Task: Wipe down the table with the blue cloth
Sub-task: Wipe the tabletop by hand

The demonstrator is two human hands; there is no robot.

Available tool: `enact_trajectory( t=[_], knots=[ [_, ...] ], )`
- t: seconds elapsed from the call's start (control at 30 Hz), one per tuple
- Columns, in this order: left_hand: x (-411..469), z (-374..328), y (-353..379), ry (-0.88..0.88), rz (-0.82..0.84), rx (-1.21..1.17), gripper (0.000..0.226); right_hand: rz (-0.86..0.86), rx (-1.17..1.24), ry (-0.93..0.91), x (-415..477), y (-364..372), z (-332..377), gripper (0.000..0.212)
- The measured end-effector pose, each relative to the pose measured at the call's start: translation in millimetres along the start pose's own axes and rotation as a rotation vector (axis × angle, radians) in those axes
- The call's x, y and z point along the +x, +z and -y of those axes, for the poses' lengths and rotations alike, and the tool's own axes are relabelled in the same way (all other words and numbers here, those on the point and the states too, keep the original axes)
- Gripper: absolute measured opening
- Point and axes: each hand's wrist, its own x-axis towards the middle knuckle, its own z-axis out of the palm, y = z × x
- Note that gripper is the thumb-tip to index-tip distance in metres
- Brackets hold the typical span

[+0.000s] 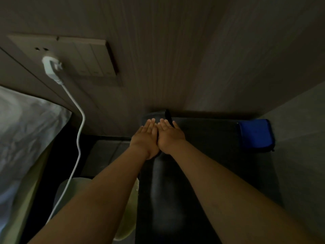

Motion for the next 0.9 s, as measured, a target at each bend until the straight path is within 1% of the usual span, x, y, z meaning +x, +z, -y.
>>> enact_trajectory(
  t=[0.2, 0.4, 0.53, 0.67, 0.8, 0.9],
  knots=[
    [1.0, 0.0, -1.7, 0.007, 0.024, -0.03, 0.083, 0.007, -0.011, -0.007, 2.2, -0.6, -1.6, 0.063],
    [0.9, -2.1, -4.7, -0.01, 0.039, -0.07, 0.082, -0.005, 0.045, -0.024, 1.7, 1.5, -6.6, 0.064],
    [-8.5, -7.5, -1.3, -0.034, 0.052, -0.06, 0.085, -0.003, 0.023, -0.035, -5.0, 6.3, -3.9, 0.066],
    [-32.8, -9.9, 17.1, -0.051, 0.068, -0.044, 0.088, -0.005, 0.044, -0.059, -27.2, 22.6, 8.4, 0.067],
    [-55.0, -14.5, 33.5, -0.062, 0.084, -0.056, 0.094, 0.014, -0.027, -0.058, -47.1, 36.9, 19.1, 0.064],
    [-64.0, -18.9, 40.7, -0.066, 0.103, -0.043, 0.098, 0.041, -0.131, -0.025, -57.9, 45.3, 26.8, 0.067]
  ],
)
